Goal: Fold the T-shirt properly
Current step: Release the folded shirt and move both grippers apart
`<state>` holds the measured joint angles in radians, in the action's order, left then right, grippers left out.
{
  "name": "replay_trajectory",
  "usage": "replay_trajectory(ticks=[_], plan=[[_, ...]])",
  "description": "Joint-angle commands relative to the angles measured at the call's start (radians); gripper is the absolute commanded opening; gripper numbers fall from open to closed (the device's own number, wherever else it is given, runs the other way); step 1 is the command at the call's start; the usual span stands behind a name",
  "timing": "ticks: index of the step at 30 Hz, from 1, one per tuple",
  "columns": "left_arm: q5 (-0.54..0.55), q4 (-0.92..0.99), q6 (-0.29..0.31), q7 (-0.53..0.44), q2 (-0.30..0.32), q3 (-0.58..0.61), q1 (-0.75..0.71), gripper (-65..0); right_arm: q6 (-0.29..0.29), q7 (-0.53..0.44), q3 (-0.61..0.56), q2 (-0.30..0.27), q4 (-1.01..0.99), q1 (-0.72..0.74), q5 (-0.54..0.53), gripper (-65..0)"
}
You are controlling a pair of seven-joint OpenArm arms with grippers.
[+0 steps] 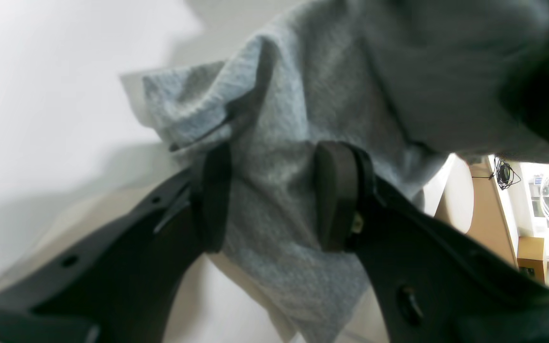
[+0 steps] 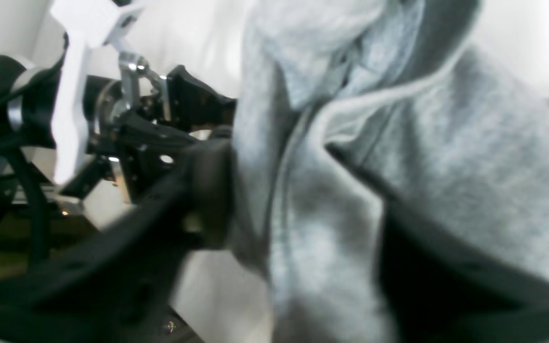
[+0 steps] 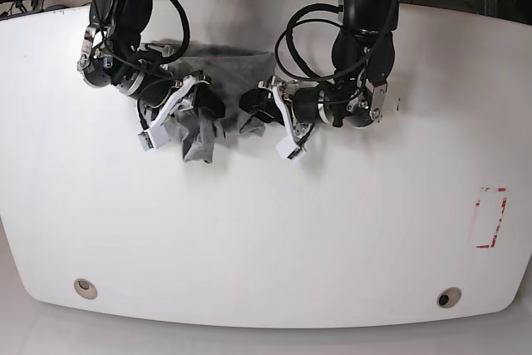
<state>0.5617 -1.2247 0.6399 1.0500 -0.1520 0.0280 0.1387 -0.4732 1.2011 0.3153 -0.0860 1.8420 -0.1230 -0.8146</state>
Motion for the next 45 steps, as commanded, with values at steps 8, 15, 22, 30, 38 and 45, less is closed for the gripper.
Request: replay_trajectory(ticks=[8, 15, 22, 30, 38, 45], plan=[[-0.001, -0.014, 0.002, -0.001, -0.005, 0.002, 0.017, -38.9, -0.003, -0.020, -0.040, -0.008, 0.063, 0.027, -0.030, -15.4], [0.001, -0.016, 0.005, -0.001, -0.005, 0.002, 0.019, -38.9, -0.009, -0.020, -0.109, -0.050, 0.170, 0.024, -0.033, -15.4], [0.002, -0.054, 0.007, -0.001, 0.005, -0.001, 0.028, -38.9, -0.038, -0.020, -0.063, -0.082, 0.175, 0.026, -0.033, -15.5], [0.004, -0.231, 0.007, -0.001, 0.005, -0.064, 0.017, -39.0, -0.209, -0.020, 0.017, -0.120, 0.172, -0.034, -0.028, -16.2], [0.064, -0.332, 0.007, -0.001, 0.082, -0.139, 0.005, -39.0, -0.225, -0.020, 0.012, -0.114, 0.066, -0.045, -0.024, -44.4], [0.065, -0.389, 0.007, -0.001, 0.160, -0.155, 0.000, -39.0, -0.223, -0.088, -0.071, -0.119, -0.084, -0.022, -0.022, -54.9]])
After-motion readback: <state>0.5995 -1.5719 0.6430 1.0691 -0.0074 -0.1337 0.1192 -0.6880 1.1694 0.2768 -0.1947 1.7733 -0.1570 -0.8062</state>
